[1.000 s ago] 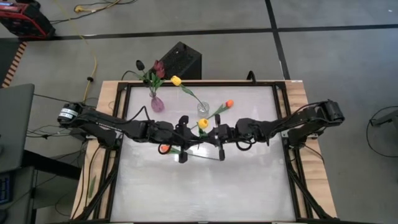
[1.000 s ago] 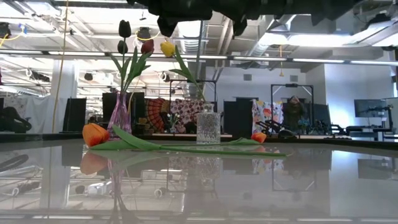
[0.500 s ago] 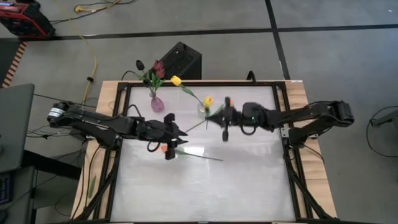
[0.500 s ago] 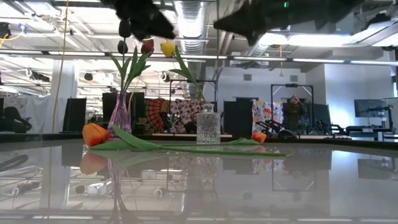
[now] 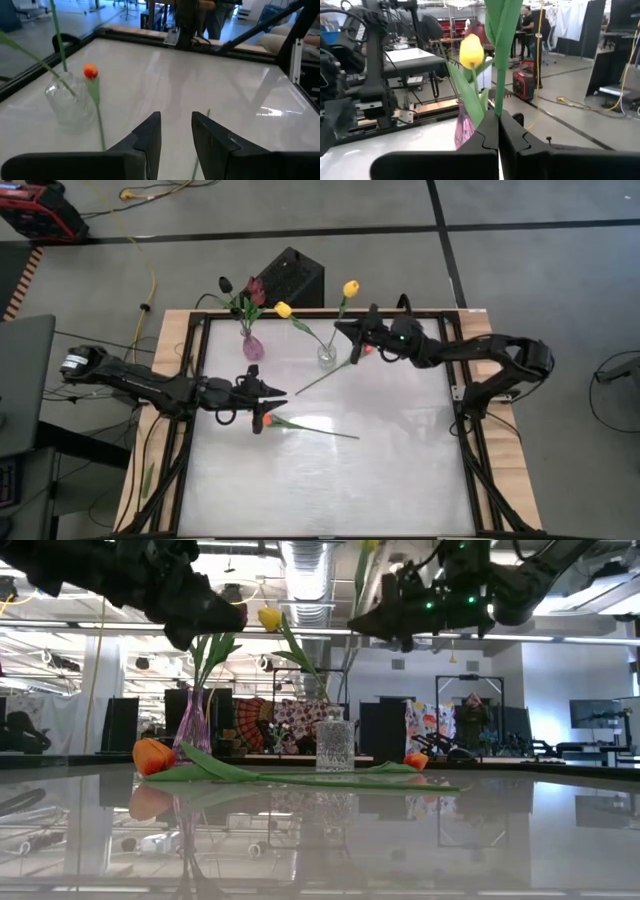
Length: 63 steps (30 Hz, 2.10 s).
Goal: Sort flowers into vase by color
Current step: Put the yellow flower into the transparent vase, then put the bottom orange flower into the transparent vase
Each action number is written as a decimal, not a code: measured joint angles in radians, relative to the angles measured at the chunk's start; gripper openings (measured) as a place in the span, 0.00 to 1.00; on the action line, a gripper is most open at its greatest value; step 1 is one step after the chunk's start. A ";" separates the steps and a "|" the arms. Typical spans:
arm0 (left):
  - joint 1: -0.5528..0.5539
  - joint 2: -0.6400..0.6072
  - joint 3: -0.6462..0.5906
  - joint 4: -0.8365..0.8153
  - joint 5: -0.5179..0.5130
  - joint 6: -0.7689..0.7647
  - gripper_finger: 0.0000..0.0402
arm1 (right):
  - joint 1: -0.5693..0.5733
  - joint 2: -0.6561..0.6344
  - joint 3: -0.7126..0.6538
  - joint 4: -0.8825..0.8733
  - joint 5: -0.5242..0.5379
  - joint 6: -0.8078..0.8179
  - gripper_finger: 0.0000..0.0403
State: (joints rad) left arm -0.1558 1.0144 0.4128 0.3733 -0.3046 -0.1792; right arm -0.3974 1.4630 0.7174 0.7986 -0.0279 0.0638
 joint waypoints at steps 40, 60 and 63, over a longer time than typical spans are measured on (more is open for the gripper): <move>-0.025 -0.031 -0.036 -0.050 0.162 -0.061 0.24 | 0.206 -0.123 0.108 -1.000 -0.153 0.158 0.61; -0.214 -0.032 -0.256 0.162 -0.173 -0.136 0.24 | 0.599 0.484 0.500 -0.900 0.196 0.284 0.45; -0.214 -0.033 -0.256 0.171 -0.175 -0.116 0.24 | 0.576 0.553 0.589 -1.003 0.233 0.287 0.44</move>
State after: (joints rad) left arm -0.3702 0.9809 0.1566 0.5447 -0.4793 -0.2953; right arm 0.1783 2.0162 1.3061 -0.2047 0.2048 0.3511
